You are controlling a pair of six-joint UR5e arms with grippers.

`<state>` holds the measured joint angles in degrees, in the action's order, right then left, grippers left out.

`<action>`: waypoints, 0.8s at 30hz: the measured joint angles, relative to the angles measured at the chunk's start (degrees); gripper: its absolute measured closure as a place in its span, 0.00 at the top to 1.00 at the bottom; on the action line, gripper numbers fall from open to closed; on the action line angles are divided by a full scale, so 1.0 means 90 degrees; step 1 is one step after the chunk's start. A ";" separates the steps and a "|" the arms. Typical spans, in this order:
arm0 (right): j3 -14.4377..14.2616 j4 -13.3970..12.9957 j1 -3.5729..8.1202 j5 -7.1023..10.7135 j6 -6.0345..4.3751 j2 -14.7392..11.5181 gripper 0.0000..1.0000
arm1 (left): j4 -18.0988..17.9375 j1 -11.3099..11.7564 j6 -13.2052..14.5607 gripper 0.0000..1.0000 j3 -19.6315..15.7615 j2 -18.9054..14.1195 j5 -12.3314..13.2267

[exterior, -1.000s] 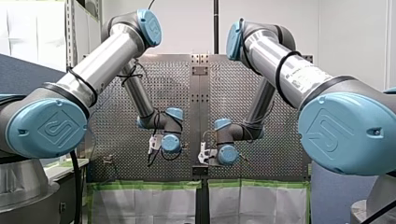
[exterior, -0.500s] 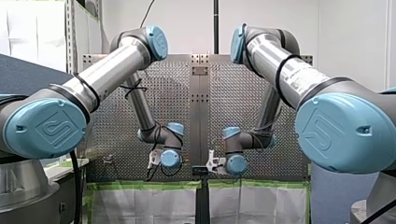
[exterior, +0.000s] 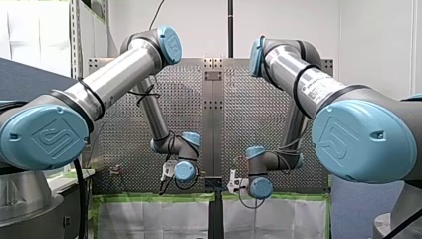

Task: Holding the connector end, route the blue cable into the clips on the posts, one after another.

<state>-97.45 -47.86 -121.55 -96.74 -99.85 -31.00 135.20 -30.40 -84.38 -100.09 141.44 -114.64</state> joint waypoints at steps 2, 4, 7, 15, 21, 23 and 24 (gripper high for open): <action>-0.0033 -0.0121 0.0074 0.0088 0.0006 0.0002 0.00 | -0.0002 -0.0046 0.0027 0.00 0.0000 0.0000 -0.0047; -0.0052 -0.0190 0.0118 0.0128 0.0011 0.0003 0.00 | -0.0001 -0.0111 0.0098 0.00 0.0000 0.0000 -0.0135; -0.0106 -0.0308 0.0205 0.0193 0.0026 0.0003 0.00 | -0.0006 -0.0232 0.0252 0.00 0.0000 0.0000 -0.0296; -0.0393 -0.0609 0.0407 0.0387 -0.0024 -0.0004 0.00 | -0.0130 -0.0555 0.0427 0.00 0.0000 0.0191 -0.0468; -0.0729 -0.0943 0.0553 0.0511 -0.0076 -0.0003 0.00 | -0.0311 -0.0710 0.0492 0.00 0.0001 0.0468 -0.0495; -0.0849 -0.1065 0.0583 0.0563 -0.0078 -0.0009 0.00 | -0.0345 -0.0756 0.0496 0.00 0.0001 0.0496 -0.0511; -0.0902 -0.1116 0.0595 0.0582 -0.0078 -0.0014 0.00 | -0.0359 -0.0785 0.0497 0.00 0.0001 0.0506 -0.0521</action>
<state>-105.56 -57.90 -116.19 -91.50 -100.55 -31.13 131.97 -37.46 -79.91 -100.08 145.99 -119.33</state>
